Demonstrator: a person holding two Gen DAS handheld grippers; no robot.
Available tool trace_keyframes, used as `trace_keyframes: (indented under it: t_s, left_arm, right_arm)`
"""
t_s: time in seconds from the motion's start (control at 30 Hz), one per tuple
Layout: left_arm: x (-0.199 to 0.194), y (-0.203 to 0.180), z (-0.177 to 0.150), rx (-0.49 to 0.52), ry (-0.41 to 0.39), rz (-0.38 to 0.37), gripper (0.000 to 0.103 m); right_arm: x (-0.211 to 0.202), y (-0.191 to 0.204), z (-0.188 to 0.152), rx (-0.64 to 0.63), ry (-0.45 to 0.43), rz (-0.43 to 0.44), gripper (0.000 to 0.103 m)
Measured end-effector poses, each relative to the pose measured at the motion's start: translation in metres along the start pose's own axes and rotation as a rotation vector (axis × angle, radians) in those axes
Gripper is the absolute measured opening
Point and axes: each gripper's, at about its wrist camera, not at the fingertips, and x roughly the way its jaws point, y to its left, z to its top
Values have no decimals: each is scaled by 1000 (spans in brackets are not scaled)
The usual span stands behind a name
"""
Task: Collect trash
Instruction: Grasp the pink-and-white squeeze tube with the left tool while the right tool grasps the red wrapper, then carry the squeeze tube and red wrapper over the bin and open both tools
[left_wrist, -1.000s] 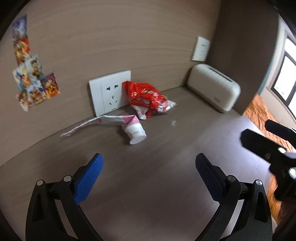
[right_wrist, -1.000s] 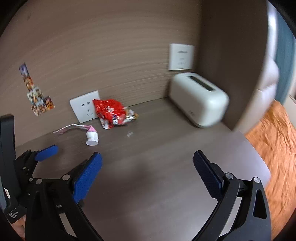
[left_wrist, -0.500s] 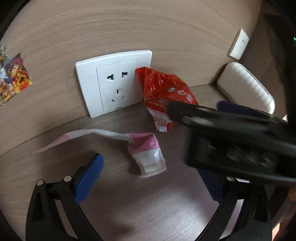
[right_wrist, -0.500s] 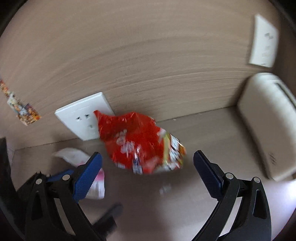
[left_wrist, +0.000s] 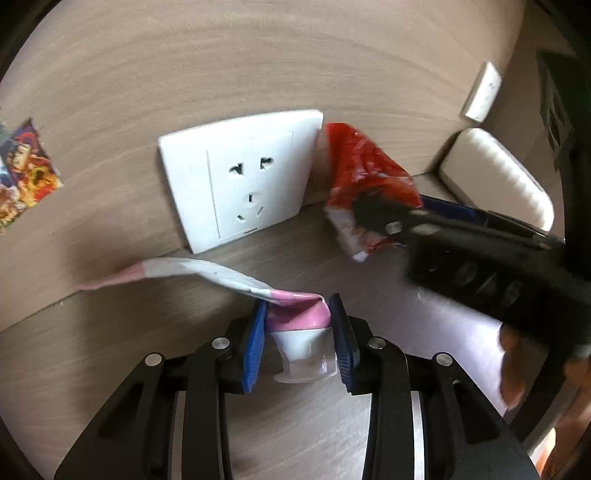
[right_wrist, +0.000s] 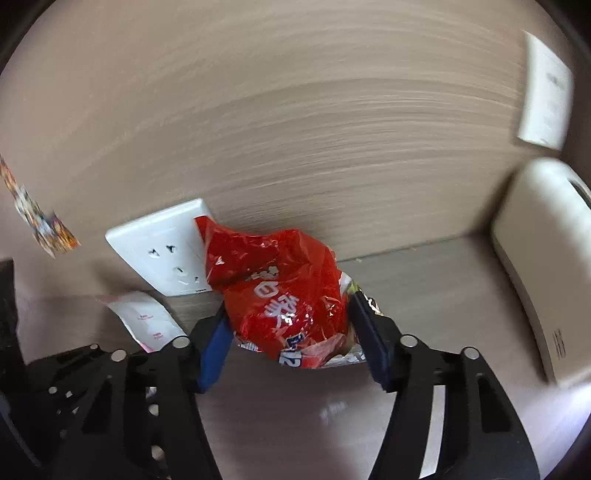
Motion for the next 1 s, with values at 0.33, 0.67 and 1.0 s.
trace_keyframes:
  t_s: [0.33,0.67,1.0]
  left_arm:
    - [-49,7,-16,73,-54,-82,30]
    - [-112,-14,-42,152,-130,-301,30]
    - [-161,-76,-76,317,-132,-484,30]
  right_arm:
    - [-89,-24,-55,204,-48,-22,58]
    - [-169,-24,-118,275,-61,-156,58]
    - [-248,-25,-184,383,-137,-300,58]
